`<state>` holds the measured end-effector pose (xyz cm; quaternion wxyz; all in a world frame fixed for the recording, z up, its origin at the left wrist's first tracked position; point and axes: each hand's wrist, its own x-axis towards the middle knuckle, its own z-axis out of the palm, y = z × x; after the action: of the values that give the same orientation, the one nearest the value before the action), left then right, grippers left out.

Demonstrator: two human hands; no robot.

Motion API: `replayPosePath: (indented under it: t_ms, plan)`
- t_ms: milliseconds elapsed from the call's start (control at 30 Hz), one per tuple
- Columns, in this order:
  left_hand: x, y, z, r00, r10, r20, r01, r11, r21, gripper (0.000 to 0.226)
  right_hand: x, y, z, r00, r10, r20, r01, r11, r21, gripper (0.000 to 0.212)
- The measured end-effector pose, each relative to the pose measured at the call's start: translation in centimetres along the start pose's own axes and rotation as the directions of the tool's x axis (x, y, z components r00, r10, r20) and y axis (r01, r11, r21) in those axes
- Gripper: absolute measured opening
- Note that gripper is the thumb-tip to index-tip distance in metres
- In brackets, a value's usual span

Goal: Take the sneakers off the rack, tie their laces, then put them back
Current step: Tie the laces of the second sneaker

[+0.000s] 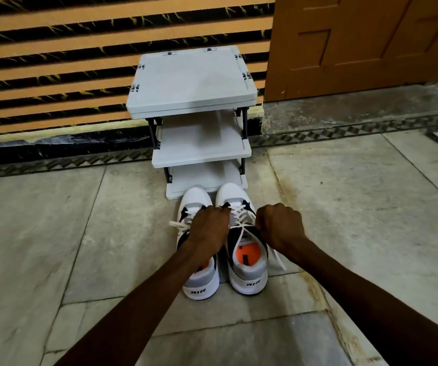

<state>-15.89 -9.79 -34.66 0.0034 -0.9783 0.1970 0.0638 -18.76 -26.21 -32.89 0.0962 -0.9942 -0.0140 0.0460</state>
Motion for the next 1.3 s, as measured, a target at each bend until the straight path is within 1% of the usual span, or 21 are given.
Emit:
replayPosePath:
  t_ms: [67, 133, 167, 267, 333, 367, 400, 433, 467, 533, 567, 600, 700, 767, 800, 867, 933, 1033, 1133, 1200, 1300]
  plan:
    - [0.1, -0.1, -0.2, 1.0, 0.005, 0.017, -0.007, 0.992, 0.125, 0.057, 0.1, -0.1, 0.0, 1.0, -0.007, 0.011, 0.007, 0.999, -0.049, 0.036]
    - [0.1, 0.0, -0.7, 0.999, 0.017, 0.034, -0.024, 0.979, 0.203, 0.06, 0.2, -0.4, -0.1, 0.999, -0.033, 0.028, 0.035, 0.995, -0.09, 0.028]
    - [0.0, 0.1, -1.0, 0.999, 0.028, 0.034, -0.035, 0.975, 0.218, 0.056, 0.3, -0.5, -0.2, 0.998, -0.044, 0.036, 0.048, 0.994, -0.1, 0.027]
    - [-0.3, 0.3, -1.8, 0.997, 0.065, 0.045, -0.073, 0.976, 0.206, 0.031, 0.2, -0.2, -0.5, 0.992, -0.07, 0.106, 0.082, 0.991, -0.11, 0.028]
    - [-0.5, -0.1, -2.5, 0.996, 0.059, 0.065, -0.064, 0.995, 0.077, 0.017, 0.5, 0.2, -0.8, 0.984, -0.061, 0.168, 0.076, 0.994, -0.083, 0.025]
    - [-0.5, -0.5, -2.8, 0.995, 0.044, 0.086, -0.039, 0.997, -0.059, 0.014, 0.7, 0.4, -1.1, 0.977, -0.053, 0.208, 0.059, 0.998, -0.021, 0.024]
    - [-0.5, -1.0, -3.2, 0.991, 0.027, 0.129, 0.004, 0.972, -0.234, 0.016, 0.9, 0.8, -1.5, 0.966, -0.044, 0.255, 0.026, 0.997, 0.074, 0.022]
    - [-0.5, -1.5, -3.5, 0.985, 0.018, 0.172, 0.056, 0.909, -0.413, 0.02, 1.2, 1.0, -2.1, 0.956, -0.043, 0.289, -0.019, 0.978, 0.207, 0.021]
    - [-0.5, -2.0, -3.7, 0.982, 0.014, 0.189, 0.1, 0.81, -0.578, 0.023, 1.2, 1.2, -2.7, 0.948, -0.045, 0.316, -0.079, 0.926, 0.37, 0.02]
    - [-0.5, -2.6, -4.2, 0.984, -0.004, 0.179, 0.148, 0.583, -0.799, 0.02, 1.2, 1.3, -4.1, 0.948, -0.053, 0.314, -0.18, 0.724, 0.666, 0.026]
    - [-0.5, -2.7, -4.3, 0.985, -0.017, 0.171, 0.159, 0.477, -0.865, 0.019, 1.2, 1.2, -4.5, 0.954, -0.054, 0.296, -0.199, 0.625, 0.754, 0.027]
    - [-0.5, -2.6, -4.5, 0.987, -0.031, 0.16, 0.159, 0.387, -0.908, 0.018, 1.2, 1.2, -4.6, 0.959, -0.049, 0.279, -0.208, 0.546, 0.812, 0.026]
    - [-0.5, -1.7, -4.2, 0.984, -0.102, 0.149, 0.166, 0.185, -0.969, 0.021, 1.1, 0.9, -4.1, 0.967, -0.05, 0.252, -0.216, 0.37, 0.903, 0.019]
    - [-0.5, -0.9, -3.5, 0.974, -0.159, 0.158, 0.168, 0.046, -0.985, 0.024, 1.2, 0.8, -3.0, 0.97, -0.034, 0.242, -0.226, 0.249, 0.942, 0.021]
    - [-0.6, -0.5, -3.0, 0.97, -0.187, 0.158, 0.16, -0.006, -0.987, 0.026, 1.2, 0.7, -2.5, 0.968, -0.016, 0.25, -0.243, 0.18, 0.953, 0.022]
    - [-0.5, 0.1, -2.2, 0.953, -0.253, 0.166, 0.156, -0.062, -0.986, 0.027, 1.4, 0.4, -1.5, 0.962, 0.044, 0.27, -0.273, 0.08, 0.959, 0.02]
    - [-0.2, 0.5, -1.6, 0.93, -0.332, 0.157, 0.148, -0.051, -0.988, 0.027, 1.6, 0.0, -0.9, 0.951, 0.108, 0.291, -0.296, 0.026, 0.955, 0.015]
    - [0.3, 0.8, -1.1, 0.915, -0.395, 0.082, 0.108, 0.044, -0.993, 0.026, 2.0, -0.3, -0.4, 0.939, 0.17, 0.298, -0.303, 0.006, 0.953, 0.013]
    - [0.5, 0.9, -1.0, 0.908, -0.418, -0.017, 0.077, 0.207, -0.975, 0.024, 2.5, -0.3, 0.2, 0.918, 0.249, 0.309, -0.324, 0.02, 0.946, 0.014]
    - [0.4, 1.1, -1.0, 0.904, -0.418, -0.085, 0.068, 0.339, -0.938, 0.028, 2.6, -0.5, 0.7, 0.907, 0.285, 0.309, -0.333, 0.038, 0.942, 0.014]
    - [0.0, 1.4, -0.7, 0.917, -0.336, -0.216, 0.006, 0.553, -0.833, 0.034, 2.8, -0.6, 1.1, 0.913, 0.279, 0.298, -0.335, 0.094, 0.938, 0.006]
